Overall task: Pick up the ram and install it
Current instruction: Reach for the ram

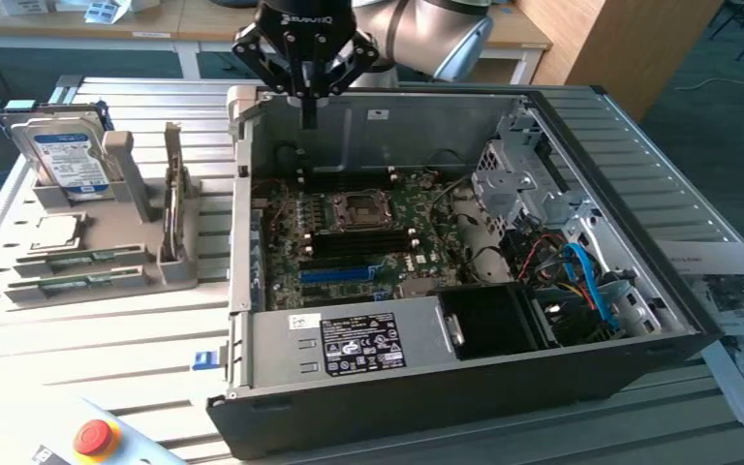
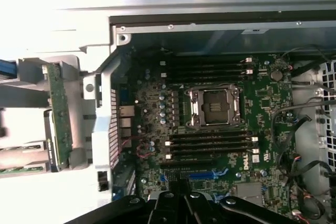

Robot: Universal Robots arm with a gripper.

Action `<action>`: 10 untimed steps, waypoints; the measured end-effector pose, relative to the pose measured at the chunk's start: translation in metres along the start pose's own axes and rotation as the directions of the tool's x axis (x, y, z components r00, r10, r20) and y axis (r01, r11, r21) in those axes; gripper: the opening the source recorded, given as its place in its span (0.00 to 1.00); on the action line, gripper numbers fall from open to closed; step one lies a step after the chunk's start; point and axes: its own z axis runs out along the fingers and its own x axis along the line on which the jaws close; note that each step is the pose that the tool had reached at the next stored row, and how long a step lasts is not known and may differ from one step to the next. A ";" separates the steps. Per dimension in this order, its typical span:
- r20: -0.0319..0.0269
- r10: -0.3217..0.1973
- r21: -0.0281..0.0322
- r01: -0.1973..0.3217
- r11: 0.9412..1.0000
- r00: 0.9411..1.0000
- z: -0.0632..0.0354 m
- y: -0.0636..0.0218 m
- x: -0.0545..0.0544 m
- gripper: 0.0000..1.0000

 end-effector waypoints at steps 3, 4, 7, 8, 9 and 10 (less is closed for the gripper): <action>0.000 0.000 0.000 0.000 1.000 1.000 0.0000 -0.0009 0.012 0.10; 0.000 0.000 0.000 0.000 1.000 1.000 0.0001 -0.0012 0.016 0.10; 0.000 0.000 0.000 0.000 1.000 1.000 0.0001 -0.0022 0.028 0.10; 0.000 0.000 0.000 0.000 1.000 1.000 0.0002 -0.0025 0.032 0.10; 0.000 0.000 0.000 0.000 1.000 1.000 0.0002 -0.0028 0.036 0.10; 0.000 0.000 0.000 0.000 1.000 1.000 0.0002 -0.0032 0.040 0.10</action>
